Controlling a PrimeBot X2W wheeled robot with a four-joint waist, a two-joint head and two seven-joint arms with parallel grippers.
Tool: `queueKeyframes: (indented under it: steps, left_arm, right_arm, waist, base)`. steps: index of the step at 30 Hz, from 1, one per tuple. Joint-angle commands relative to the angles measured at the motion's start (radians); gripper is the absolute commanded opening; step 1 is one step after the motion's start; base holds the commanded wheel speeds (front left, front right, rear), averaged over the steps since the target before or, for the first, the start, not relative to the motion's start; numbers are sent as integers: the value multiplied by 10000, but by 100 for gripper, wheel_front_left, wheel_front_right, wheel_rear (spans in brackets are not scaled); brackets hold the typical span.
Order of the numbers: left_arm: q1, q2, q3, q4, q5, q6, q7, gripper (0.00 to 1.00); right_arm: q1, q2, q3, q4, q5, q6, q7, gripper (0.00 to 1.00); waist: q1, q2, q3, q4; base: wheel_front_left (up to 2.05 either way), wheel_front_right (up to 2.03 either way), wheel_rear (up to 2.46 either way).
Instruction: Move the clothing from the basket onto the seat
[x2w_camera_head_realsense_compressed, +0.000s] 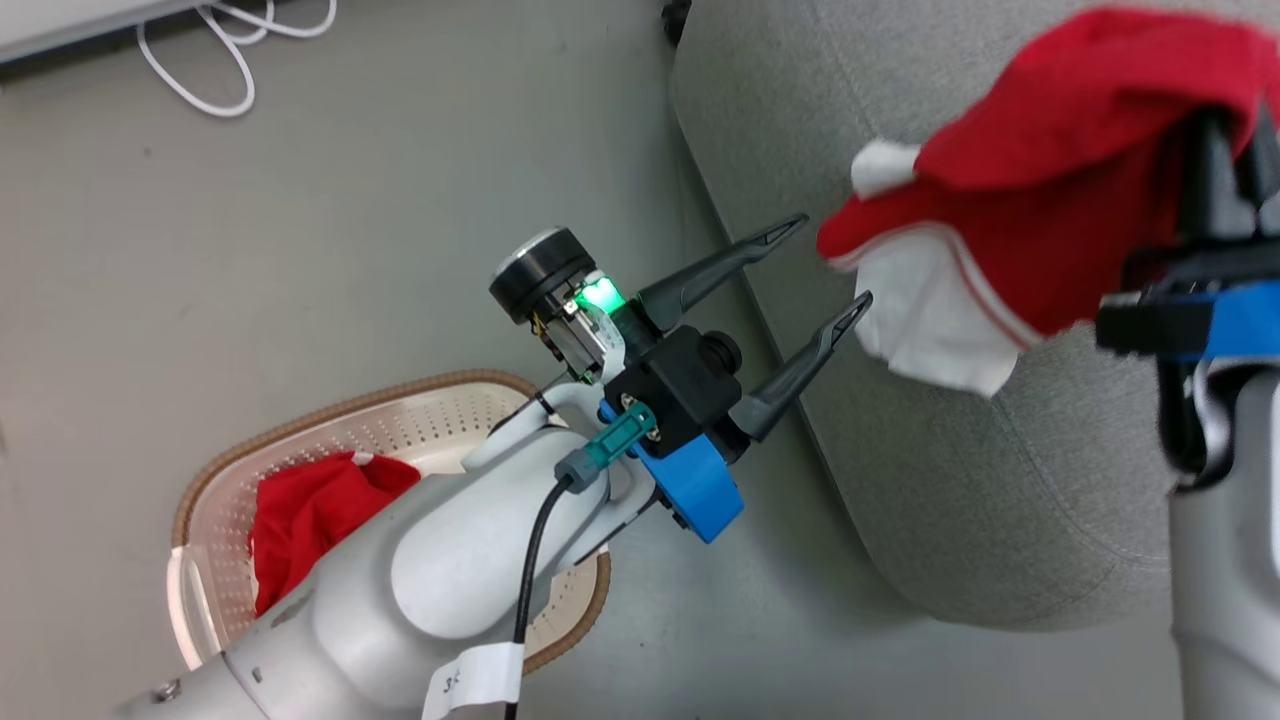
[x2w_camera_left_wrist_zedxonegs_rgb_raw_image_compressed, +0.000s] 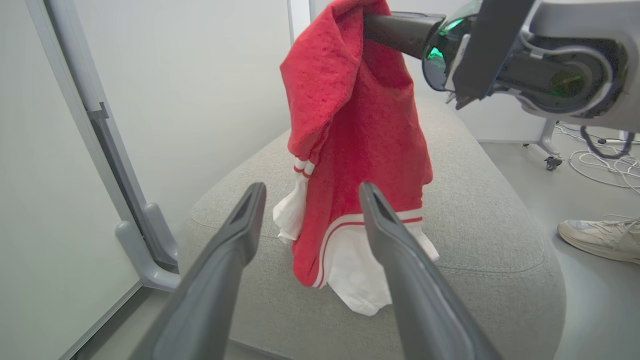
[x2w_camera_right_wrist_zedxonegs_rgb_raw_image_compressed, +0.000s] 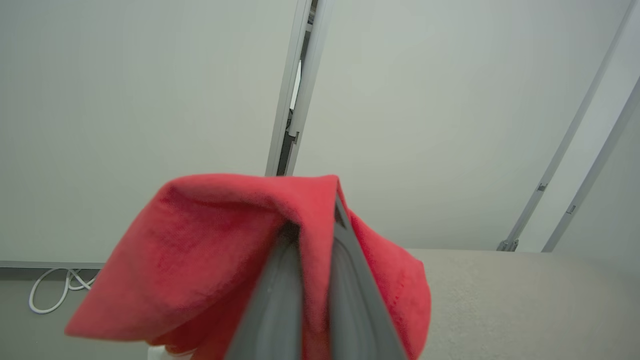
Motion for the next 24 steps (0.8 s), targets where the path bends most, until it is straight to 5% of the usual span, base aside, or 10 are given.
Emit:
queueKeyframes:
  steps: [1, 12, 24]
  left_arm:
    - [-253, 164, 70, -119, 77, 65, 32, 100]
    - [-1265, 818, 306, -791, 428, 94, 290, 100]
    - [-1942, 1323, 402, -1472, 717, 170, 579, 100]
  right_arm:
    - [-739, -260, 125, -152, -95, 1, -46, 0]
    - [-4149, -1879, -1296, -522, -72, 1, -43, 0]
    - [-5274, -3665, -3400, 890, 236, 1, -43, 0]
  waist:
    - [0, 0, 546, 36]
    - [0, 0, 2628, 395]
    - [0, 0, 3909, 445]
  base:
    - [0, 0, 0]
    - [0, 0, 0]
    - [0, 0, 0]
